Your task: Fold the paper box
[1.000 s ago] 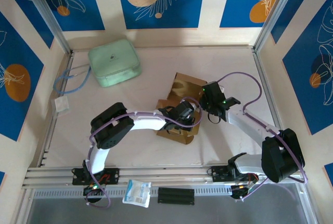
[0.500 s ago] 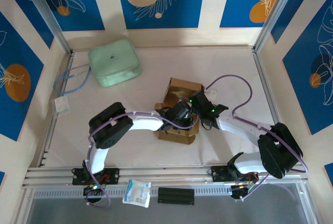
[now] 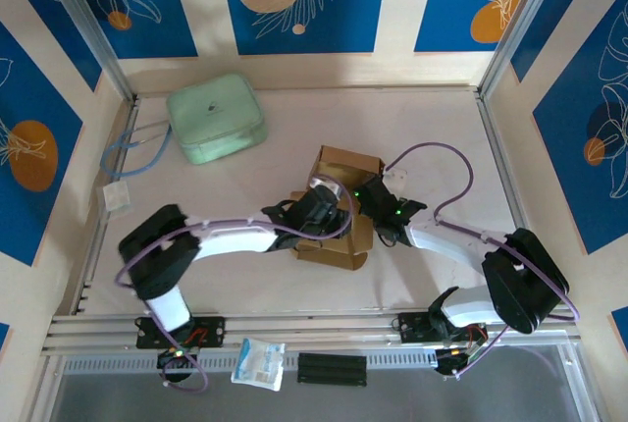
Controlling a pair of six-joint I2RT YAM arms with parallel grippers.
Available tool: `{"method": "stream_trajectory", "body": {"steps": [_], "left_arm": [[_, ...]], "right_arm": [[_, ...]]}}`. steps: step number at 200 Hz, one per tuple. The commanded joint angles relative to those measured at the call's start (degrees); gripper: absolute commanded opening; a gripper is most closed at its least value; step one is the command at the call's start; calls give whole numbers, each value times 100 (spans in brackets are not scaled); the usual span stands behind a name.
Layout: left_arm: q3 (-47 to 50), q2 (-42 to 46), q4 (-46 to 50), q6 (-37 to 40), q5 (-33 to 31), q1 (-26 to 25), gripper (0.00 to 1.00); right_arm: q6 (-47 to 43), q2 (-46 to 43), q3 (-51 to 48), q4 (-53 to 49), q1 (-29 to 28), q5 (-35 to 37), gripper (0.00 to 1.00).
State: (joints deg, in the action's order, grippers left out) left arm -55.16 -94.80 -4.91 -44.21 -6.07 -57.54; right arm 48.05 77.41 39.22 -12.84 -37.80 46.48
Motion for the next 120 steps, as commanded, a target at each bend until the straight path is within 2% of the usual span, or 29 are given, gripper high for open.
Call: {"method": "stream_trajectory", "body": {"steps": [1, 11, 22, 47, 68, 99, 120], "left_arm": [[137, 884, 582, -236, -1170, 45, 32], [77, 1182, 900, -240, -1406, 107, 36], [-163, 1359, 1368, -239, -1312, 322, 40], [-586, 1453, 1822, -342, -224, 1170, 45], [-966, 1271, 1843, -158, 455, 1706, 56], [-1636, 581, 1576, 91, 1719, 2139, 76], [-1946, 131, 1472, 87, 1890, 2222, 79]], "right_arm": [[11, 376, -212, -853, 23, -384, 0], [20, 378, -210, -855, 22, -390, 0], [13, 380, -213, -830, 25, -384, 0], [-23, 380, -199, -797, 27, -388, 0], [-82, 342, -171, -812, 25, -385, 0], [-138, 310, -145, -843, 19, -399, 0], [-156, 294, -121, -903, -13, -346, 0]]}}
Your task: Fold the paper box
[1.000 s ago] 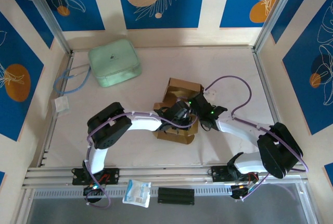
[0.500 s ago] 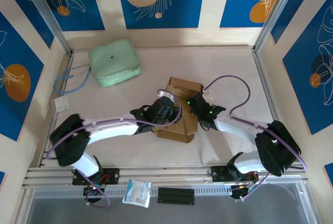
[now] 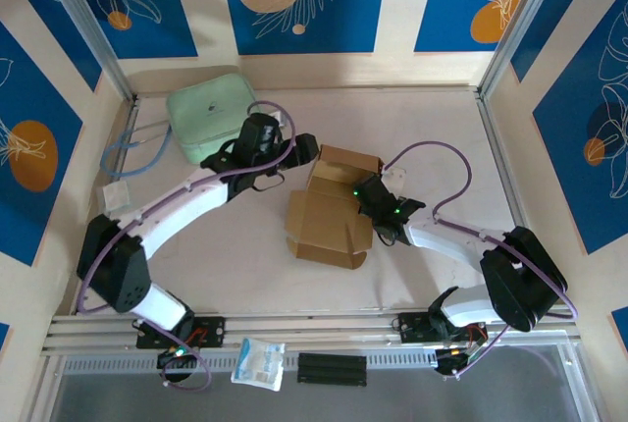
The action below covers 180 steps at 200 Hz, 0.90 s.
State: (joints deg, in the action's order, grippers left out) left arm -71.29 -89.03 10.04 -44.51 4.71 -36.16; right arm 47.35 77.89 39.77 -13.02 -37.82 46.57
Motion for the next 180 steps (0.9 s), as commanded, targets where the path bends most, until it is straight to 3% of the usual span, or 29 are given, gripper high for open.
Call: {"method": "stream_trajectory", "body": {"steps": [1, 32, 68, 118, 141, 180], "left_arm": [[-342, -460, -30, 118, 817, 88, 79], [-693, -1115, -228, -114, 1458, 101, 69], [-624, -1301, -387, -233, 1507, 95, 58], [-313, -1276, -526, -360, 1432, 101, 56], [-238, -1305, -608, -400, 1441, 100, 56], [-56, -1311, -547, -232, 1382, 103, 56]], "right_arm": [[-90, 241, -173, -891, -13, -357, 0], [-146, 218, -99, -939, -26, -409, 0], [-206, 205, 235, -1133, -46, -746, 0], [165, 205, 781, -956, -58, -1653, 3], [310, 502, 823, -524, -97, -1725, 8], [-432, 890, 611, 295, -113, -1824, 21]]}}
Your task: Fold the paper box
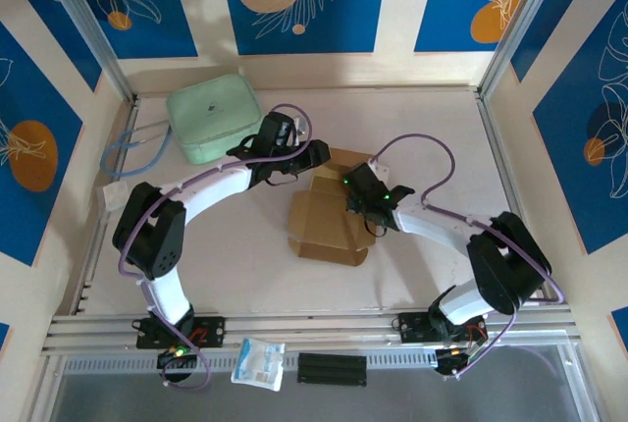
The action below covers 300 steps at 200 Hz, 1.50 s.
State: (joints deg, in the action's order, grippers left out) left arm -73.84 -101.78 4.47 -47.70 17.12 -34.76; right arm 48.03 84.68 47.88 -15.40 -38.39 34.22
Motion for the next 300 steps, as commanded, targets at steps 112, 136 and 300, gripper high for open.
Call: {"method": "stream_trajectory", "body": {"steps": [112, 136, 300], "left_arm": [[120, -69, 335, 521, -19, -39, 57], [71, -84, 343, 525, -17, -37, 57], [-102, -115, 537, 595, 89, -36, 57]], "right_arm": [[-2648, -3472, -1607, 656, 830, -2473, 49], [-2470, -3945, -1992, 855, 1692, -2609, 53], [-2995, -458, -1264, 3127, 1854, -3332, 58]]}}
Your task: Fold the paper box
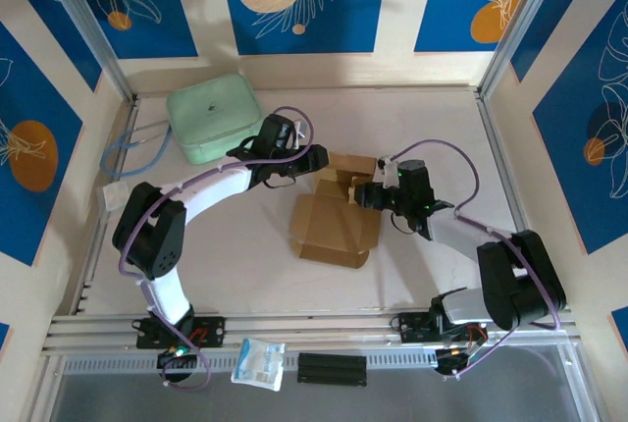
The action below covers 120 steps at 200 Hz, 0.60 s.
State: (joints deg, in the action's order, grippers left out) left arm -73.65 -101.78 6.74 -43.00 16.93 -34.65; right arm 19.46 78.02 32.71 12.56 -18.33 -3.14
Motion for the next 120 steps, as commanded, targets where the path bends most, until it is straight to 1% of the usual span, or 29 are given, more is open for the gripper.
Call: {"method": "stream_trajectory", "body": {"steps": [1, 29, 55, 93, 106, 120], "left_arm": [[-122, -114, 310, 125, 109, -44, 57], [-115, -80, 305, 134, 125, -46, 57], [-119, -45, 250, 110, 228, -49, 60], [-80, 77, 257, 132, 154, -44, 69], [-96, 77, 309, 185, 88, -38, 71], [-128, 53, 353, 222, 23, -33, 73]], "right_arm": [[-141, 224, 253, 342, -162, 411, 57], [-92, 454, 227, 583, -359, 1098, 54], [-73, 655, 261, 780, -568, 1787, 45], [-65, 947, 531, 585, -867, 2924, 25], [-93, 1052, 607, 508, -908, 3119, 19], [-150, 1130, 645, 502, -945, 3244, 10]]}}
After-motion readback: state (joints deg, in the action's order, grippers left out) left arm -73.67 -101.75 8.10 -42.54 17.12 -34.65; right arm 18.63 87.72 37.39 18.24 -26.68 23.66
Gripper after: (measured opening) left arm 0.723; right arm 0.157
